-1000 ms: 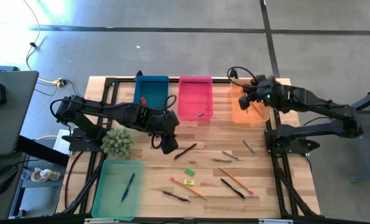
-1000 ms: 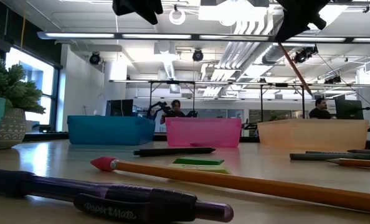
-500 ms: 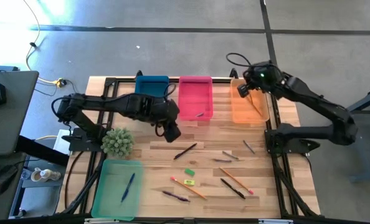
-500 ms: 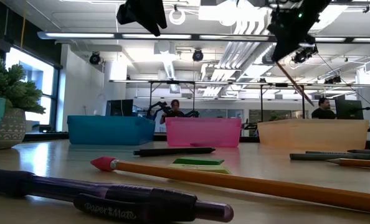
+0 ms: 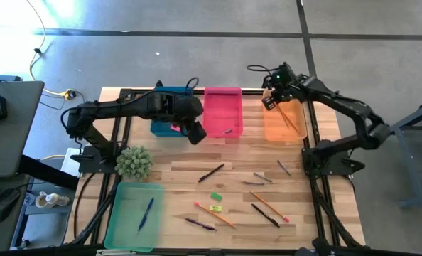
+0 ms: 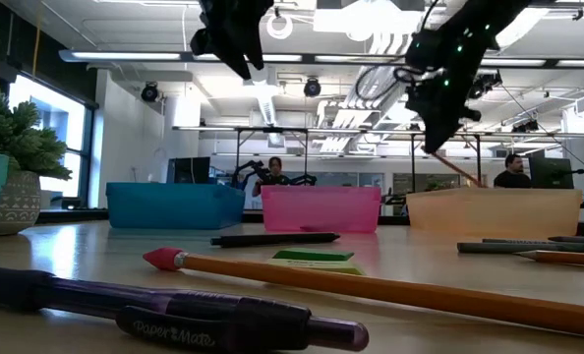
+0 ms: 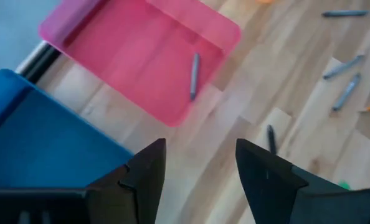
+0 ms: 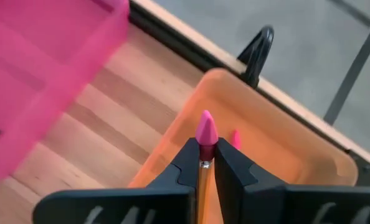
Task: Sort crayons/erasers/pens/pencils in bins
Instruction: Put the right pencil into the orange bin
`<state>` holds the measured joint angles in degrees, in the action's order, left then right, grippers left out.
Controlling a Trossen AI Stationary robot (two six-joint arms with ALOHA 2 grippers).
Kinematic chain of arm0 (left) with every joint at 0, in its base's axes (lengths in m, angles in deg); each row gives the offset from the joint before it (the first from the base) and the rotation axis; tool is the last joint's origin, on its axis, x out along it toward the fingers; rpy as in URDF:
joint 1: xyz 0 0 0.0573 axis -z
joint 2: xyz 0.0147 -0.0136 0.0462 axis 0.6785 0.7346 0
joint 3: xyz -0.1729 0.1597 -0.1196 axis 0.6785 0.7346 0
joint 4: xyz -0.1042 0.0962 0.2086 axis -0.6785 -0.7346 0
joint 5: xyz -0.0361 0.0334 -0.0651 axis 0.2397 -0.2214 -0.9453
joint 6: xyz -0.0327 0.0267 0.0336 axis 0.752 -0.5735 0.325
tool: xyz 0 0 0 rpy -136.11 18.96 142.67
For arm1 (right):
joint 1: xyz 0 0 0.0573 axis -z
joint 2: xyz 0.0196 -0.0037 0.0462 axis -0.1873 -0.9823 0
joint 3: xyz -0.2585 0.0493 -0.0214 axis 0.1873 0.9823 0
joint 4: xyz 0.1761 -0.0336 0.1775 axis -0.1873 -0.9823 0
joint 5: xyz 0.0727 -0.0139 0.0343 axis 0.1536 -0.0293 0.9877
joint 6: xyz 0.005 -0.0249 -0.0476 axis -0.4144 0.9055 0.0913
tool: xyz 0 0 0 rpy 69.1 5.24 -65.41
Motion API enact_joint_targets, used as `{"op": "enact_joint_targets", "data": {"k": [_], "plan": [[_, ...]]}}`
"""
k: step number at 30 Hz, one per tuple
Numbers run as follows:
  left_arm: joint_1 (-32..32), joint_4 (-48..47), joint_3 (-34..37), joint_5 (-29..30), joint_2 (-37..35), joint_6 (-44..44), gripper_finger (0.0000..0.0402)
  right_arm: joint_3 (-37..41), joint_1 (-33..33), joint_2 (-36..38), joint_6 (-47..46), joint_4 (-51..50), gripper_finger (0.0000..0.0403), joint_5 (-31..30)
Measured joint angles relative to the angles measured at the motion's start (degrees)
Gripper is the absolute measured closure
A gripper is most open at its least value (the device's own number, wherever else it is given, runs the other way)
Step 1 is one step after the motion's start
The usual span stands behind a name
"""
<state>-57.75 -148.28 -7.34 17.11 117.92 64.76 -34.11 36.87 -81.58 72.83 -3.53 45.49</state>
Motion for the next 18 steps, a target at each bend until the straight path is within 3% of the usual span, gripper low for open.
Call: {"op": "enact_joint_targets", "data": {"k": [10,18], "plan": [[-4.29,-0.02,-0.01,-0.14,0.00,-4.86,0.0224,0.00,2.45,-8.70,-0.35,-1.25,0.0391,0.54],[-5.70,-0.01,0.02,-4.56,0.00,-4.91,0.0224,0.00,3.91,-12.10,-0.44,-3.08,0.0391,0.76]]}}
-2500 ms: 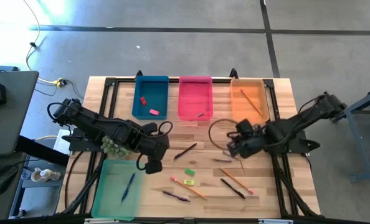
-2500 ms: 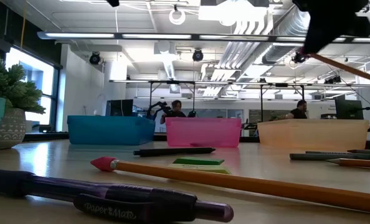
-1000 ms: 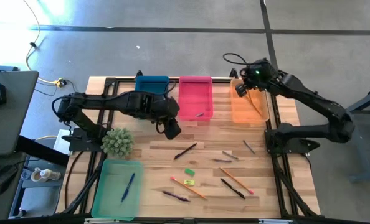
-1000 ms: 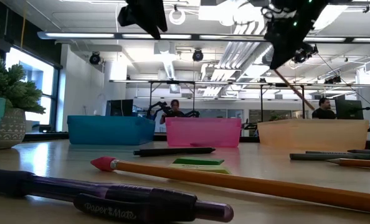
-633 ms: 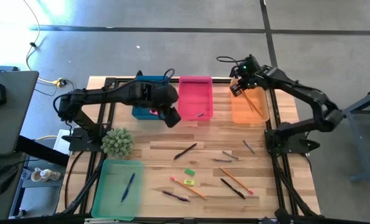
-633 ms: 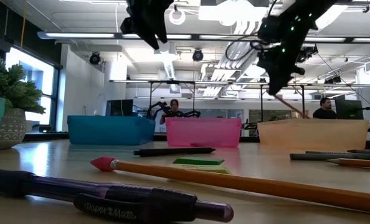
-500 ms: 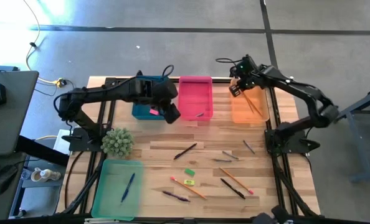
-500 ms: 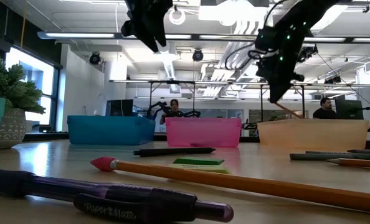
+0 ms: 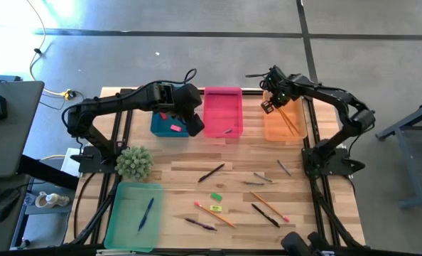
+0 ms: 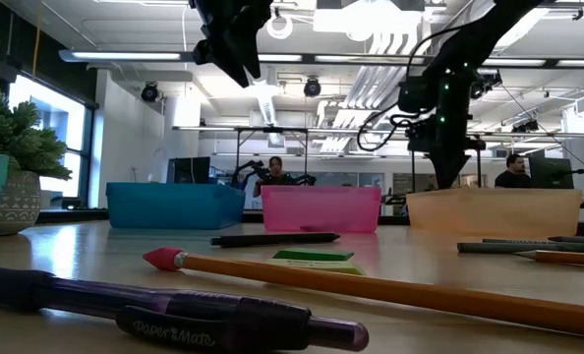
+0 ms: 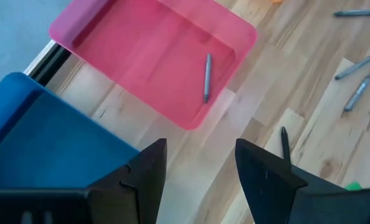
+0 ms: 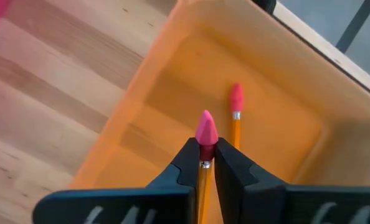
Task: Sort crayons/erasers/pens/pencils in bins
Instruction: Put the right pencil into the orange bin, then put the top black pen into the blue bin
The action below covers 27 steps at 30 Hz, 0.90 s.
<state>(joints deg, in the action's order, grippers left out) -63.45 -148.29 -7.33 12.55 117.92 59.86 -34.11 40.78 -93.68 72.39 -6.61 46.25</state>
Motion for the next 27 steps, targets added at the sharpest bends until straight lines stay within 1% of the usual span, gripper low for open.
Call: {"op": "enact_joint_targets", "data": {"k": [6,9,12,19,24,27], "plan": [[0.01,0.01,-0.02,0.08,0.02,-2.07,0.0227,0.00,0.22,-1.09,0.37,-0.01,0.0390,0.59],[0.01,0.01,-0.02,0.10,0.02,-2.06,0.0229,0.00,0.22,-1.09,1.42,-0.02,0.0382,0.83],[0.01,0.01,-0.02,0.10,0.02,-2.07,0.0229,0.00,0.20,-1.09,1.49,-0.05,0.0361,1.05],[0.01,-0.01,-0.02,0.12,0.02,-1.21,0.0229,0.00,0.20,-1.07,1.04,-0.47,0.0293,2.10],[0.21,-0.01,-0.02,-0.63,0.02,0.08,0.0226,0.00,0.22,0.51,1.09,-1.42,0.0274,2.09],[0.59,-0.03,-0.02,-2.08,0.02,1.28,0.0212,0.02,0.20,2.96,0.97,-2.19,0.0273,2.26]]}}
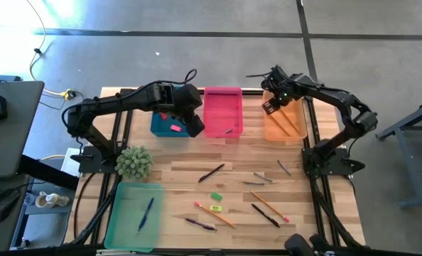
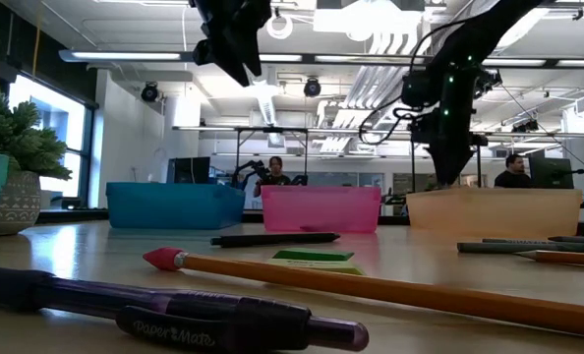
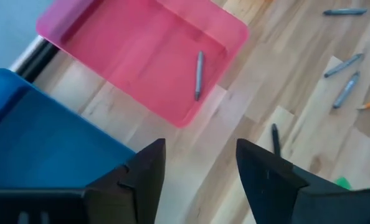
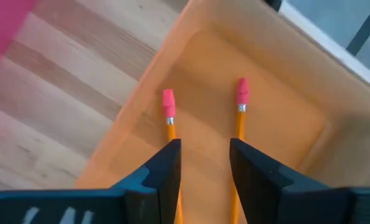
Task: Sort crayons/erasers/pens/pencils in bins
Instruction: Put the top black pen into the blue bin
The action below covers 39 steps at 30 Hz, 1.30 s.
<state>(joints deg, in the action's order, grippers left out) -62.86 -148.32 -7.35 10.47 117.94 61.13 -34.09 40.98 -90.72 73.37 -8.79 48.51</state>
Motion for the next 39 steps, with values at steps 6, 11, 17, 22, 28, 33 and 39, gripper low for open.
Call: {"op": "enact_joint_targets", "data": {"k": [6,11,17,22,28,33,39], "plan": [[2.56,0.00,0.02,0.02,0.00,5.27,0.0172,0.00,-0.04,7.12,-1.42,-1.84,0.0274,0.38],[5.97,0.02,0.00,0.08,1.16,9.57,0.0166,0.00,-0.04,12.48,-1.33,-2.31,0.0274,3.08],[11.55,0.04,0.00,0.03,6.37,12.61,0.0172,0.00,-0.07,16.38,1.59,-3.04,0.0274,5.18],[15.30,0.91,0.00,-3.21,11.37,16.53,0.0174,0.00,-0.07,17.39,4.84,-4.58,0.0274,5.23],[18.05,4.04,0.02,-4.31,16.07,21.72,0.0174,0.00,-0.07,17.41,7.62,-5.94,0.0274,5.21],[19.42,4.44,0.02,-4.74,19.68,25.63,0.0174,0.00,-0.07,17.41,8.28,-6.26,0.0274,5.21],[20.39,4.29,0.00,-5.15,23.47,28.71,0.0174,0.00,-0.07,17.41,9.12,-6.32,0.0274,5.19]]}}
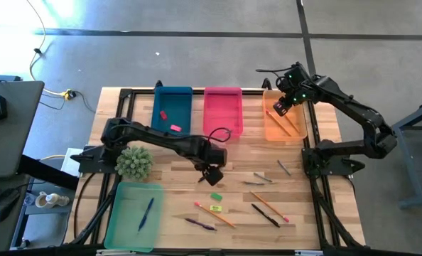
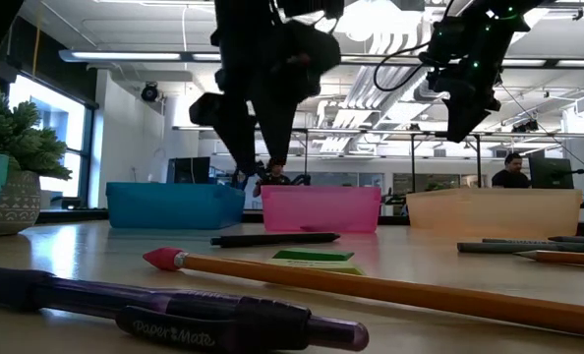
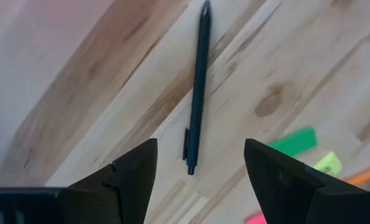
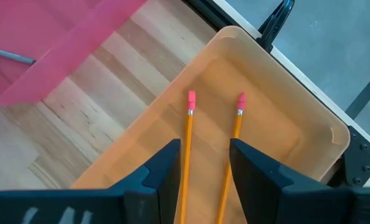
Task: Sort crayons/erasers/pens/pencils in bins
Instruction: Put the top black pen into the blue bin
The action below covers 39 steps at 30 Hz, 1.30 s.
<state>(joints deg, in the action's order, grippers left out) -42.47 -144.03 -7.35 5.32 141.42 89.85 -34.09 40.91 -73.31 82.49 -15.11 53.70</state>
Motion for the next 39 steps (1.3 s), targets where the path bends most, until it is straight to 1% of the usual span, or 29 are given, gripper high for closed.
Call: {"op": "enact_joint_targets", "data": {"k": [12,18,25,30,32,34,39], "plan": [[1.09,0.81,0.04,0.94,3.67,1.63,0.0174,0.00,0.00,0.00,0.00,-0.02,0.0274,-0.02],[1.09,3.34,-0.02,0.59,6.59,1.63,0.0174,0.01,0.00,-0.02,-0.02,-0.21,0.0274,-0.04],[0.89,2.63,0.02,0.19,9.57,1.24,0.0174,0.02,0.00,-0.02,-0.02,-0.42,0.0274,-0.04],[0.89,2.31,-0.24,-0.50,10.47,0.86,0.0175,0.02,0.00,-0.02,-0.02,-0.44,0.0274,-0.04],[0.89,2.26,-0.22,-0.61,10.51,0.27,0.0181,0.02,0.00,-0.02,-0.02,-0.44,0.0274,-0.04],[0.89,2.10,-0.22,-0.58,10.54,0.23,0.0195,0.02,0.00,-0.02,-0.02,-0.44,0.0274,-0.04],[0.85,1.46,-0.15,-0.36,10.60,-0.75,0.0250,0.02,0.00,-0.02,-0.02,-0.44,0.0274,-0.04]]}}
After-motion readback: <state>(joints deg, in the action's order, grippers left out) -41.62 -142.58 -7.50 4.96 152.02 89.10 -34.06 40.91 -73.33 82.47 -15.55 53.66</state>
